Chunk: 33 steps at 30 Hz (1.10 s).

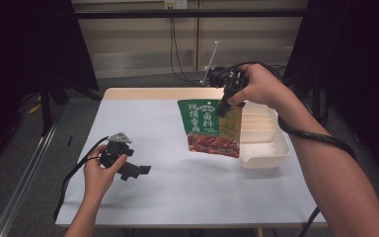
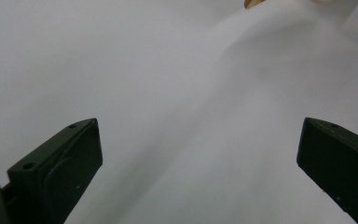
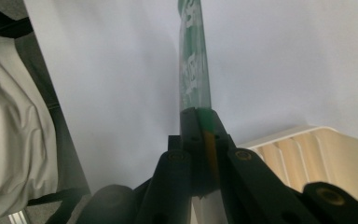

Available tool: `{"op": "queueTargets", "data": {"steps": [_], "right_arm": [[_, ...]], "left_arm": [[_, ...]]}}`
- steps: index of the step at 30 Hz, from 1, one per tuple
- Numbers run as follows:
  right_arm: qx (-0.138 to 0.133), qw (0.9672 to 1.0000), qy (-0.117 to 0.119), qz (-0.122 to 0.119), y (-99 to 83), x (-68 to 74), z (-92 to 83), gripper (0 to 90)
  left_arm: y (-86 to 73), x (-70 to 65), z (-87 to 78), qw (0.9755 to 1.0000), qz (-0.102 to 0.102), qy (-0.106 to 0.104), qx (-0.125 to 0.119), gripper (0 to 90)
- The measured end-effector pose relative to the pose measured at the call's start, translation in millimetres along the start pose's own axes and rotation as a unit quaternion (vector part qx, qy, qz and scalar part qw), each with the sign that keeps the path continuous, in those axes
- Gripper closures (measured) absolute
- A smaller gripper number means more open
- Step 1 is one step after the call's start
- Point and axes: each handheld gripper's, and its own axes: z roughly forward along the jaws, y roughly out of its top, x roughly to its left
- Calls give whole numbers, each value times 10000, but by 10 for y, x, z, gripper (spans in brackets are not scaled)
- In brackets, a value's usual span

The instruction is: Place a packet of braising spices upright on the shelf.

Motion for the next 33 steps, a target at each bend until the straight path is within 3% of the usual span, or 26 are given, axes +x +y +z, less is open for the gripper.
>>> {"op": "queueTargets", "data": {"steps": [7, 14, 19, 26, 33], "right_arm": [[40, 9999, -67, 127, -31, -79, -61, 900], [46, 9997, -118, 197, -91, -161, -110, 900], [9, 9995, -123, 299, -194, -224, -211, 900], [-114, 9990, -86, 421, -314, -302, -222, 900], [-68, 9985, -126, 533, -446, -361, -235, 900]], "left_arm": [[-64, 35, -13, 10000, -65, -59, -46, 0], [-72, 41, -16, 10000, 9, -1, -3, 0], [-88, 53, -1, 10000, -25, -48, -63, 0], [-102, 80, -21, 9999, -71, -47, -77, 0], [-108, 79, -41, 9999, -60, -39, -97, 0]]}}
